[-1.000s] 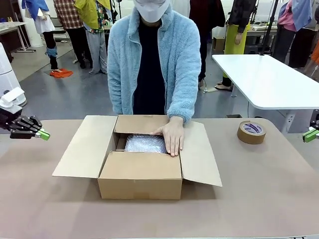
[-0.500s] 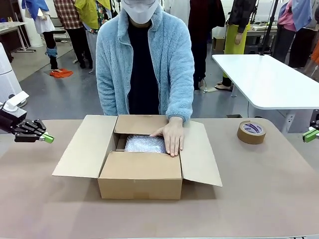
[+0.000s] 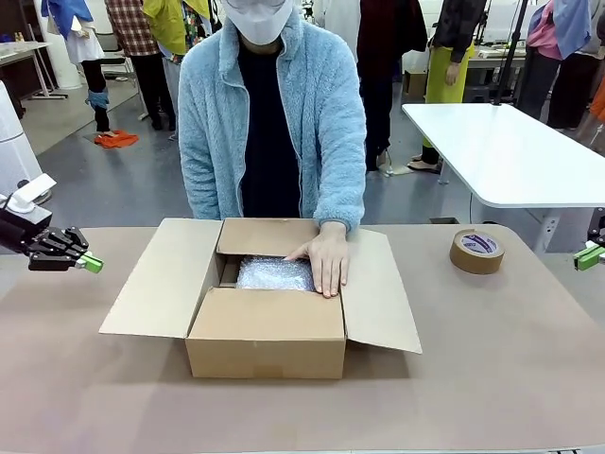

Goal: Wrap the clocks to prevent damage.
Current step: Push the right (or left) flap of the Package Box to close it.

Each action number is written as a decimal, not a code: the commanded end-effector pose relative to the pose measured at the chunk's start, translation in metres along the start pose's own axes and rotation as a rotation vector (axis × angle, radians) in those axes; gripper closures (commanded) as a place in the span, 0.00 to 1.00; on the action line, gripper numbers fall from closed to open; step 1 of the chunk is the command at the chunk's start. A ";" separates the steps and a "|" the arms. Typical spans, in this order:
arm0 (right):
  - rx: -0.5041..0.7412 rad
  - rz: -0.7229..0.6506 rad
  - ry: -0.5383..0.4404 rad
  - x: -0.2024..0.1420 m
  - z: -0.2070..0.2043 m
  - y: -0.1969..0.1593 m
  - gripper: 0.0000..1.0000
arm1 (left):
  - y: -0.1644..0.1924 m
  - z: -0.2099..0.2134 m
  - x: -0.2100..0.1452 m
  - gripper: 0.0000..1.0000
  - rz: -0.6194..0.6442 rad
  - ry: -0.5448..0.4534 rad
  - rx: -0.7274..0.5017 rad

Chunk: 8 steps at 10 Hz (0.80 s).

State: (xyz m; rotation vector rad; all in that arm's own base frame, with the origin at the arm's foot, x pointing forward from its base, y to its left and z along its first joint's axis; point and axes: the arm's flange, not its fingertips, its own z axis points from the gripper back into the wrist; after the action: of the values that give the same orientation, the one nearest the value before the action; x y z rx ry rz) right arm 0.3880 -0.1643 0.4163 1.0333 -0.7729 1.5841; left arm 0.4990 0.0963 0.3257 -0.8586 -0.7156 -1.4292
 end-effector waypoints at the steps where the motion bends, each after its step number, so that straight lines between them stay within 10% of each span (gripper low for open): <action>1: -0.003 0.004 -0.011 0.000 -0.003 0.003 0.99 | -0.003 -0.023 -0.009 1.00 -0.050 -0.019 0.009; 8: -0.003 0.004 -0.011 0.000 -0.003 0.003 0.99 | 0.009 -0.091 -0.016 1.00 -0.043 -0.113 -0.003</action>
State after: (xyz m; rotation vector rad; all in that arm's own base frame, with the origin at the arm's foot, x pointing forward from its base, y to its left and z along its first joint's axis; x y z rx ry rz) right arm 0.3880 -0.1642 0.4163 1.0335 -0.7727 1.5842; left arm 0.4993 0.0316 0.2713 -0.9307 -0.7787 -1.4238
